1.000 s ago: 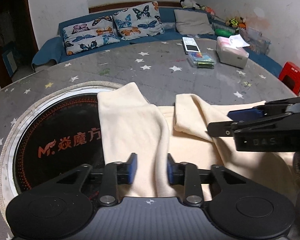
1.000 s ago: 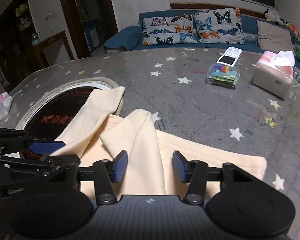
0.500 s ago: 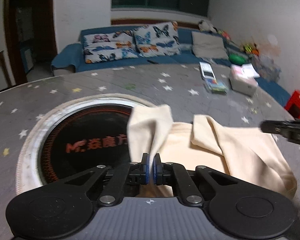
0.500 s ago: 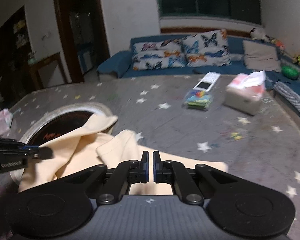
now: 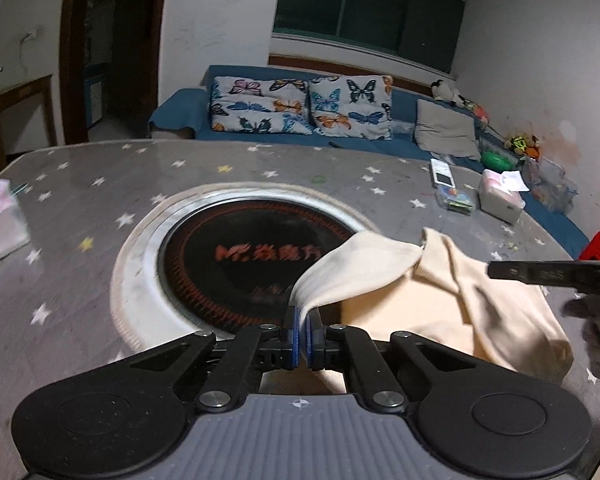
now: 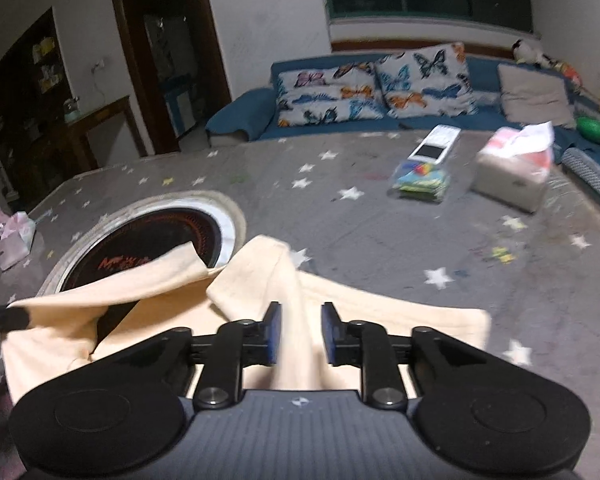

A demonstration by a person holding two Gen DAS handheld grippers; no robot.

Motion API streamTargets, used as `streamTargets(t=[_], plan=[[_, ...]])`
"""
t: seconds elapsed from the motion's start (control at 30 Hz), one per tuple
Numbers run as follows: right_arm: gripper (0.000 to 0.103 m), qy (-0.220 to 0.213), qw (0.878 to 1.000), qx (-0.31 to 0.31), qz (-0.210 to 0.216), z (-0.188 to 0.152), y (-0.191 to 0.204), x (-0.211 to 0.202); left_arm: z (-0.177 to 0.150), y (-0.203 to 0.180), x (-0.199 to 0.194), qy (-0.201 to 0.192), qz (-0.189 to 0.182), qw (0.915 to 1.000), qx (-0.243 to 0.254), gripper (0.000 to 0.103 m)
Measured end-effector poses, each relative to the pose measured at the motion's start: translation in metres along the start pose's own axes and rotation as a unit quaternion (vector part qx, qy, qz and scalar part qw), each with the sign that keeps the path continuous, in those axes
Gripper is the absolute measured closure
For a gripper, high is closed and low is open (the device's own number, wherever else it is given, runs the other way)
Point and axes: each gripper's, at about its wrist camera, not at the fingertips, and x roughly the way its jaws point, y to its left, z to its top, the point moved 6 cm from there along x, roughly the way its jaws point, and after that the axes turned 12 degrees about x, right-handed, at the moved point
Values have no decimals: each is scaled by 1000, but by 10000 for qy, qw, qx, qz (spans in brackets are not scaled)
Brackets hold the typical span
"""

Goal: Fold clothes

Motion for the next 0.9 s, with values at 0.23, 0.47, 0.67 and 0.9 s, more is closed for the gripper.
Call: streamTargets(t=[0.23, 0.47, 0.67, 0.9], plan=[[91, 225, 9997, 15, 8, -9, 3, 32, -17, 15, -13, 59, 142, 9997, -181, 100], [99, -403, 9992, 14, -55, -2, -6, -18, -15, 9, -14, 66, 26, 10000, -32, 99], [99, -1108, 9925, 320, -402, -4, -39, -91, 12, -27, 7, -124, -226, 9981, 566, 80], [99, -1640, 9756, 1062, -1004, -38, -97, -172, 20, -58, 58, 117, -114, 9913, 1303, 56]])
